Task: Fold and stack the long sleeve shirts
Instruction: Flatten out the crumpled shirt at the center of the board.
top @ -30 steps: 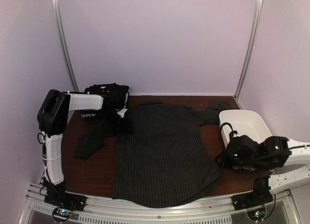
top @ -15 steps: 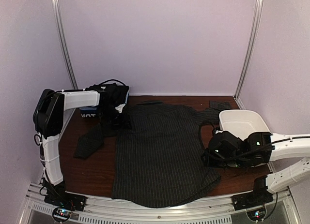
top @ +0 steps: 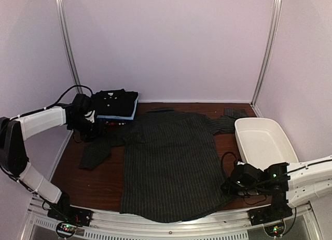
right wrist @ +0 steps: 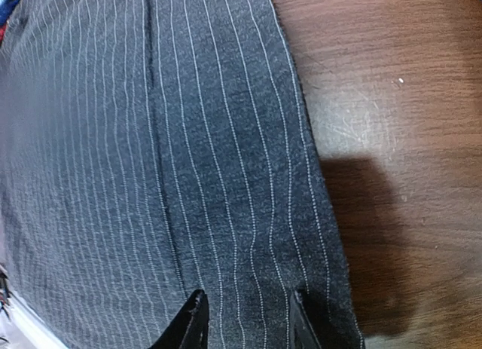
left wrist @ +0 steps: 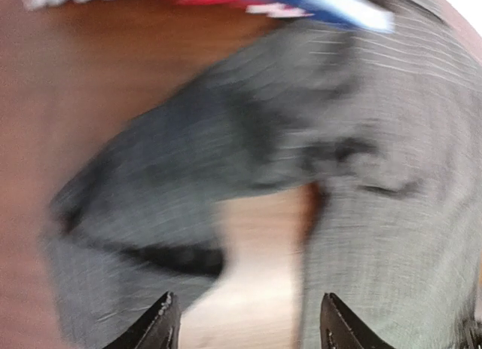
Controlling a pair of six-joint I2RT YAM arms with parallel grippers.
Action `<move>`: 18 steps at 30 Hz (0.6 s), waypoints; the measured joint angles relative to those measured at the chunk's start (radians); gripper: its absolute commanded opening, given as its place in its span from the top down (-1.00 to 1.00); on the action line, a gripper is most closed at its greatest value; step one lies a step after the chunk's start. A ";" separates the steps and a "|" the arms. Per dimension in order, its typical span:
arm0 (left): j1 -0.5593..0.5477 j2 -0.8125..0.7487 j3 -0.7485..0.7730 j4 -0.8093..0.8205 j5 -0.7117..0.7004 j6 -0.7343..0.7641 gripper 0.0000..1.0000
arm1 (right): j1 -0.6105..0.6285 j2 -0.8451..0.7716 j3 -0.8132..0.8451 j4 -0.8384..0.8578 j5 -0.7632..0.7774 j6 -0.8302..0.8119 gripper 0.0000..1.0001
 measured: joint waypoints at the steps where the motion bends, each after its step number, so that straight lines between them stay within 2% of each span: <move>1: 0.032 -0.032 -0.050 0.004 -0.013 -0.012 -0.29 | -0.001 -0.013 -0.004 0.002 -0.001 0.013 0.23; 5: 0.131 -0.125 -0.193 0.006 -0.072 -0.051 -0.33 | -0.005 -0.075 -0.006 -0.006 0.002 0.045 0.20; 11: 0.226 -0.219 -0.282 0.013 -0.158 -0.102 -0.36 | -0.005 -0.146 0.039 -0.041 0.034 0.016 0.07; 15: 0.309 -0.222 -0.294 0.034 -0.167 -0.130 -0.35 | -0.005 -0.090 0.158 -0.050 0.063 -0.076 -0.01; 18: 0.330 -0.196 -0.293 0.055 -0.172 -0.178 -0.33 | -0.005 -0.006 0.254 -0.052 0.087 -0.166 -0.07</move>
